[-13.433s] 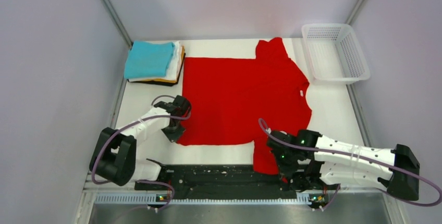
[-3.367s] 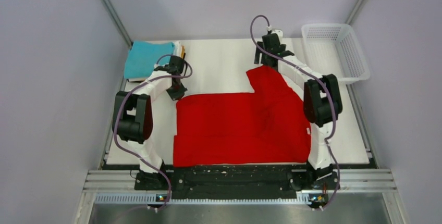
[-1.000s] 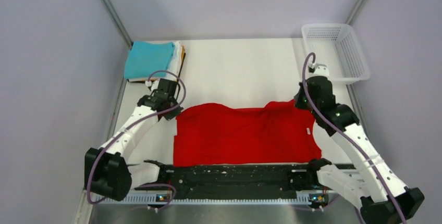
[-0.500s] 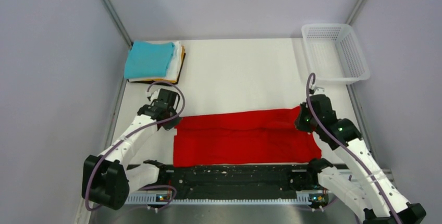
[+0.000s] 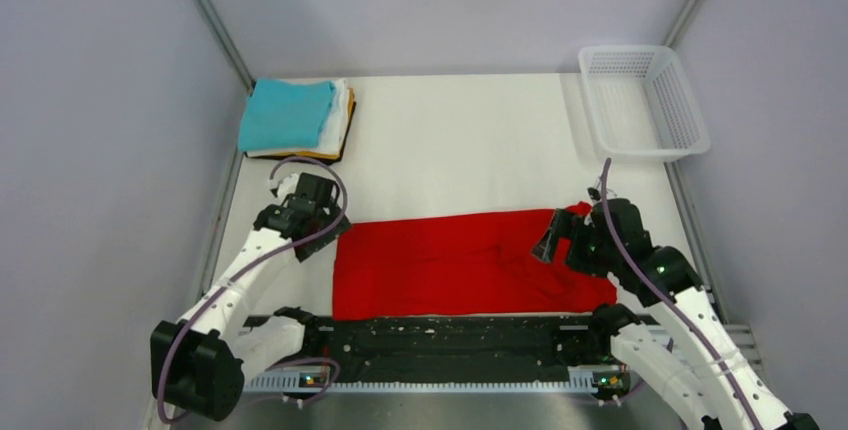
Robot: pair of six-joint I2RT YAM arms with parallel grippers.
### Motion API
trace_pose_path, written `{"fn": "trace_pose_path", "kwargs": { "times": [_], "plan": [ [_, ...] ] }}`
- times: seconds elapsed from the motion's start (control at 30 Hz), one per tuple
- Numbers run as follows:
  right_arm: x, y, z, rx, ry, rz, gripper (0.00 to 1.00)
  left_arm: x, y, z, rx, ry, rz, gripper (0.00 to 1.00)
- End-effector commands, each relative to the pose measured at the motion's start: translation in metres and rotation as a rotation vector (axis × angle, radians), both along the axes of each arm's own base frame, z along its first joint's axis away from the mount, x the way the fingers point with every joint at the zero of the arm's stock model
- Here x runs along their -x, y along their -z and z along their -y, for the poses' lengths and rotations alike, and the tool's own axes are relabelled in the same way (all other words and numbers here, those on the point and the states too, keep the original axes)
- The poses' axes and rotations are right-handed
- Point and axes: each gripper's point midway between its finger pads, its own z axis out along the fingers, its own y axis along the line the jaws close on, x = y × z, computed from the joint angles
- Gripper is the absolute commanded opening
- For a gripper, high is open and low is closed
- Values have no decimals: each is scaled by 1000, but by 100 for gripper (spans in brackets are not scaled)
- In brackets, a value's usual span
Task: Fold and stack the t-shirts
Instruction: Fold the other side of the tshirt into a rectangle
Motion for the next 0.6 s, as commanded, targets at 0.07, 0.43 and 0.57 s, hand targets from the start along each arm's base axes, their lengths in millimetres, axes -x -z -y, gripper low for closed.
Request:
{"fn": "trace_pose_path", "kwargs": {
  "times": [0.07, 0.43, 0.57],
  "plan": [
    [-20, -14, -27, -107, -74, 95, 99, -25, -41, 33, 145, 120, 151, 88],
    [-57, 63, -29, 65, -128, -24, 99, -24, 13, 101, 310, 309, 6, 91],
    [-40, 81, -36, 21, -170, -81, 99, -21, 33, 97, 288, 287, -52, 91]
  ]
}}
